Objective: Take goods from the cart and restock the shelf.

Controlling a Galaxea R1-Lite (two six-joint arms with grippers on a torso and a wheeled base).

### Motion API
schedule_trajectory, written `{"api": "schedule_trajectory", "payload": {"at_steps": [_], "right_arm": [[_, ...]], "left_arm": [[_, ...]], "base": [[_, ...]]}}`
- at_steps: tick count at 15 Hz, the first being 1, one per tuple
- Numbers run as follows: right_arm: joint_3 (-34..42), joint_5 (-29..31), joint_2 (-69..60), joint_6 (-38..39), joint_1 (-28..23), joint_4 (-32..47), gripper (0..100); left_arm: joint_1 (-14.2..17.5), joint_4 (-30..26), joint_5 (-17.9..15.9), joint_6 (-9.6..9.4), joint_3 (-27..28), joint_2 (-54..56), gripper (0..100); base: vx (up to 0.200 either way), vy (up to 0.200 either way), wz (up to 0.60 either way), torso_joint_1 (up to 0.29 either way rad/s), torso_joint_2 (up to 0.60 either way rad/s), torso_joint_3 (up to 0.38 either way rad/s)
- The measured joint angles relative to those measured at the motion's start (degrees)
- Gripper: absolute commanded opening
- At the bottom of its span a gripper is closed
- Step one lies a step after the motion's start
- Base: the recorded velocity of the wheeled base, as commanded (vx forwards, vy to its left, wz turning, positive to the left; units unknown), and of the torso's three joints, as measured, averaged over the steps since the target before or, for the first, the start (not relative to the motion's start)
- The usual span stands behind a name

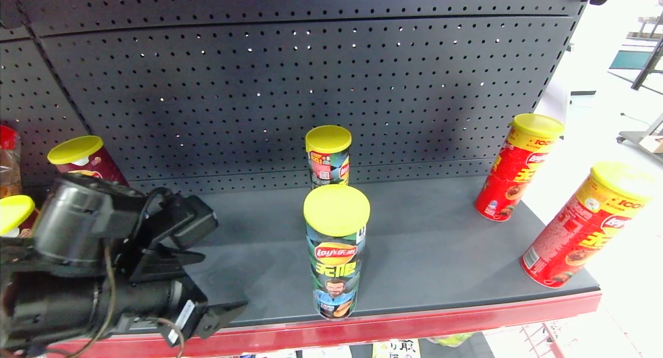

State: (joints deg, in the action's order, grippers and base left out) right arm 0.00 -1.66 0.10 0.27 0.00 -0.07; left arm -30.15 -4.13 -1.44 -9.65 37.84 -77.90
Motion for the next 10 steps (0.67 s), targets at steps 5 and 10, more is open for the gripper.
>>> {"api": "schedule_trajectory", "payload": {"at_steps": [5, 10], "right_arm": [[0.0, 0.0, 0.0, 0.0, 0.0, 0.0, 100], [0.0, 0.0, 0.0, 0.0, 0.0, 0.0, 100]], "left_arm": [[0.0, -2.3, -0.5, -0.11, -6.7, 23.3, 100], [1.7, -6.4, -4.4, 0.06, -8.6, 47.8, 100]], "base": [[0.0, 0.0, 0.0, 0.0, 0.0, 0.0], [0.0, 0.0, 0.0, 0.0, 0.0, 0.0]]}}
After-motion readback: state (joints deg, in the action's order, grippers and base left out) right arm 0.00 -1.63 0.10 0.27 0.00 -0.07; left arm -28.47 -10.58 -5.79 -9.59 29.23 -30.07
